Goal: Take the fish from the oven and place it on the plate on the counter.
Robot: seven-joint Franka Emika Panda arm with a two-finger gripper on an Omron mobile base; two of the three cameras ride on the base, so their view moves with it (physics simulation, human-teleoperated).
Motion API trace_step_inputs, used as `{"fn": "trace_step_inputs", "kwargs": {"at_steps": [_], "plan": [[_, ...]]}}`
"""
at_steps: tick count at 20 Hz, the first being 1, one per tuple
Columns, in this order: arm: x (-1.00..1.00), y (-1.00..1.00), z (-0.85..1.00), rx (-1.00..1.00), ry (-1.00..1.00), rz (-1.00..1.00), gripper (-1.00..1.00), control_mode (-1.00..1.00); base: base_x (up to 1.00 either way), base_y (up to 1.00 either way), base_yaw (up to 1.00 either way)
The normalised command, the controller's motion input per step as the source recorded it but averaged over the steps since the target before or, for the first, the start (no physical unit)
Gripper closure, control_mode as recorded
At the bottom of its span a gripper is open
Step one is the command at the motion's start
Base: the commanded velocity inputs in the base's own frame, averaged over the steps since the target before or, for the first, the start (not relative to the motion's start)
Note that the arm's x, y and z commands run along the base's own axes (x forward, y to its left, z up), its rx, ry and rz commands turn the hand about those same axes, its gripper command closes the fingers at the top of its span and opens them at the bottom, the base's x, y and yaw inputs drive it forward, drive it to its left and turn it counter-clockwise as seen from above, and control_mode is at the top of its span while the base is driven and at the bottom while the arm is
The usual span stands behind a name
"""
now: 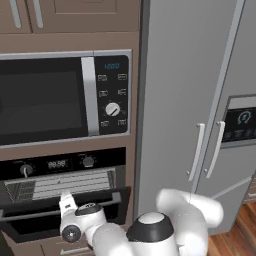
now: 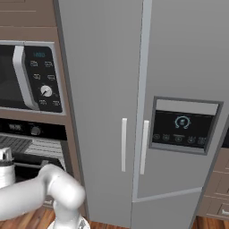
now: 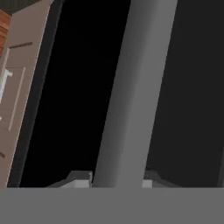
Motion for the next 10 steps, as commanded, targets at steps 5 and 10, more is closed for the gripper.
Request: {"fn": "trace_step_inputs", "kwargs": {"at_steps": [5, 10], "plan": [[-1.0, -0.2, -0.04, -0.08, 0.22, 0.1, 1.0, -1.0, 0.0, 0.0, 0.0], [-1.0, -0.47, 0.37, 0.0, -0.08, 0.09, 1.0, -1.0, 0.0, 0.0, 0.0]]}}
